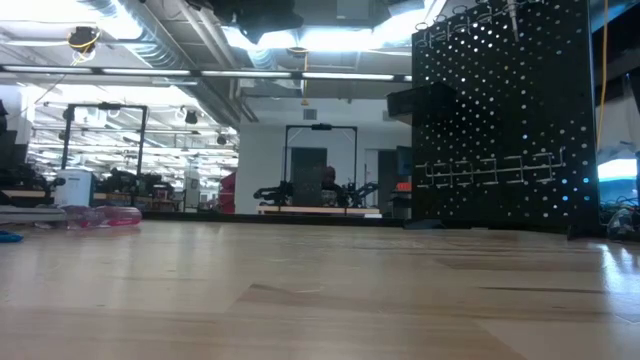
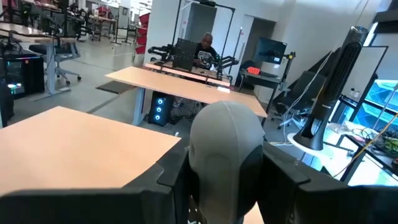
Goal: Hang tools onto peg board
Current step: Hang the right gray screwdriver on the black pegboard
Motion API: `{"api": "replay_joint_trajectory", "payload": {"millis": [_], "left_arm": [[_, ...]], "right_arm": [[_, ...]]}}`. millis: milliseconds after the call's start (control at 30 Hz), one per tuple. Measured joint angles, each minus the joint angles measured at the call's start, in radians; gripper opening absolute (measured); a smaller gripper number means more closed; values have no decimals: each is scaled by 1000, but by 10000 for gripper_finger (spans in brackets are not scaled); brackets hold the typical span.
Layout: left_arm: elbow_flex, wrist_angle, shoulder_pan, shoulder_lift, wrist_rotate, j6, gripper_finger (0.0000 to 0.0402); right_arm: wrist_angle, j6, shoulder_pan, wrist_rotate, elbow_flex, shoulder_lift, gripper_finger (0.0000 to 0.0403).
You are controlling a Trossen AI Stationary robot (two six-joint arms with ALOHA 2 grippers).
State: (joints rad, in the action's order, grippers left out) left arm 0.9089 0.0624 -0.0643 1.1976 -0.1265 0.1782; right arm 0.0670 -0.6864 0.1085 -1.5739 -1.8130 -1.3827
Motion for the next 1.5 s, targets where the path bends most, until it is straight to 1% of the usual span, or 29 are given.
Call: {"api": "replay_joint_trajectory", "payload": {"millis": [267,367,633,900,1133,1500], "left_arm": [[0,-6,6,0,0,-6,184],[0,-6,6,0,0,-6,184],[0,-7,6,0,0,-6,184],[0,-8,6,0,0,-6,184],[0,-18,6,0,0,-10,184],[0,-19,6,0,0,-14,184]], "right_arm": [[-18,10,-9,1,9,0,134],[-69,27,-26,4,11,-1,134],[-340,236,-51,5,11,-1,134],[-570,463,-64,5,11,-1,134],[-612,574,-79,-2,11,0,134],[-618,597,-78,-1,11,0,134]]}}
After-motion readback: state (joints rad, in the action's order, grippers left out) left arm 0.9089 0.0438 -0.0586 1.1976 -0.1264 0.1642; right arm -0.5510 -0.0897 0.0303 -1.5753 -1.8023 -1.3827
